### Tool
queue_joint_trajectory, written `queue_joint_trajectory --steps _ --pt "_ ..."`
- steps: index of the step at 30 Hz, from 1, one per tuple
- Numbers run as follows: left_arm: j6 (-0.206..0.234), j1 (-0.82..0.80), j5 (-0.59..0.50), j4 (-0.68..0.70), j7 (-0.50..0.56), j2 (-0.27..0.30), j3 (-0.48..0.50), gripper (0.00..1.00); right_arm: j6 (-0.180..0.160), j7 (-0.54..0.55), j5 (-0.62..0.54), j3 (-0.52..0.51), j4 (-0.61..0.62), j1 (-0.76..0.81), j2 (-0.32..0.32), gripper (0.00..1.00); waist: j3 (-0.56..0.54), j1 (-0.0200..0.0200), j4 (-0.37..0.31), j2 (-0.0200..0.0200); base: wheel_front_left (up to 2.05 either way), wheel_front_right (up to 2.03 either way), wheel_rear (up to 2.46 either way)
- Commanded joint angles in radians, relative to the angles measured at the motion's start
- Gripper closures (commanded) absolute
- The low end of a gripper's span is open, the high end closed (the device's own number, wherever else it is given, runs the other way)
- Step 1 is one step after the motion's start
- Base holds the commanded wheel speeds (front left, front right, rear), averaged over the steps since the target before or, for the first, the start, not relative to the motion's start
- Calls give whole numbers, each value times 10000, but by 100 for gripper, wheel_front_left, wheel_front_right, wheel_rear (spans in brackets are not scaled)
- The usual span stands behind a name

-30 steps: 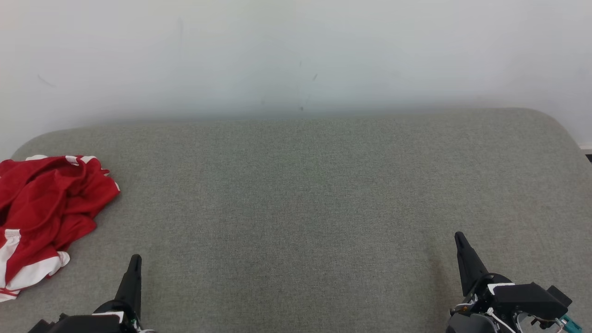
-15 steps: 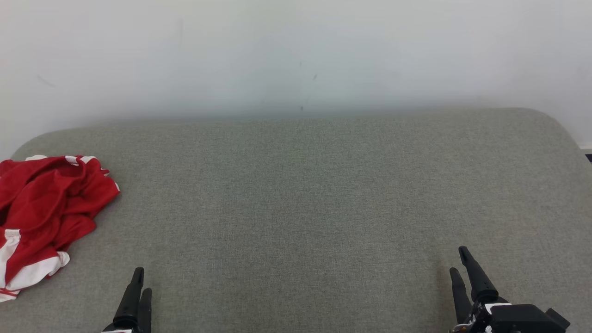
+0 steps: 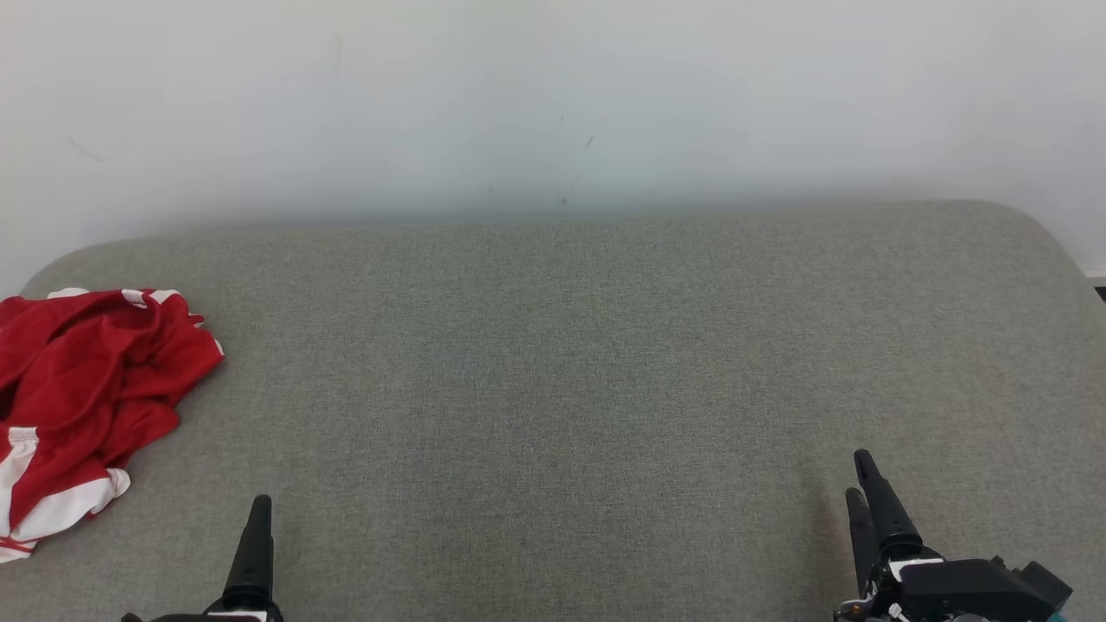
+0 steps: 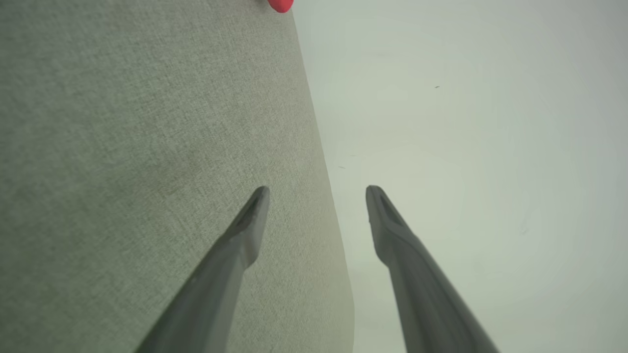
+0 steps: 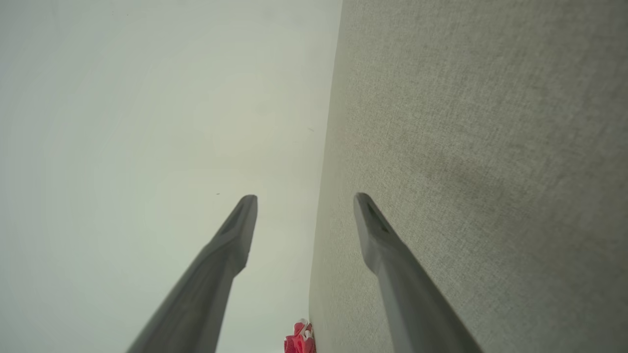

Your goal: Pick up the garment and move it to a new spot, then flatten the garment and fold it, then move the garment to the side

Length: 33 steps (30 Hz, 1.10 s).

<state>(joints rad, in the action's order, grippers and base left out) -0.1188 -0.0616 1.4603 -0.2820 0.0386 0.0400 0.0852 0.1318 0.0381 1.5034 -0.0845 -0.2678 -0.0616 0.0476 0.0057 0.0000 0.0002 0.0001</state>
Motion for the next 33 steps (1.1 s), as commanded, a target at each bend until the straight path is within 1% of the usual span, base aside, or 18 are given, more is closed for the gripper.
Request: queue_joint_trajectory --steps 1,5,17,22,33 --pt "80 -141 -575 271 -146 40 -71 0 -3 -148 -459 12 202 -198 15 0 4 0 6 -1 0 0 0" --pt "232 -117 -1362 411 -319 45 -201 0 -4 -320 -1069 9 185 -216 16 0 14 0 18 -1 0 0 0" --pt "647 -24 -3844 643 -789 60 -667 0 -6 -790 -3584 84 236 -257 19 0 1 0 52 -1 0 0 0" --pt "739 9 -4863 676 -968 66 -855 0 -6 -969 -4798 113 260 -237 20 0 -13 0 66 -1 0 0 0" --pt "916 36 -6986 730 -1336 79 -1148 0 -8 -1332 -6622 24 296 -278 22 0 -38 0 94 -1 0 0 0"
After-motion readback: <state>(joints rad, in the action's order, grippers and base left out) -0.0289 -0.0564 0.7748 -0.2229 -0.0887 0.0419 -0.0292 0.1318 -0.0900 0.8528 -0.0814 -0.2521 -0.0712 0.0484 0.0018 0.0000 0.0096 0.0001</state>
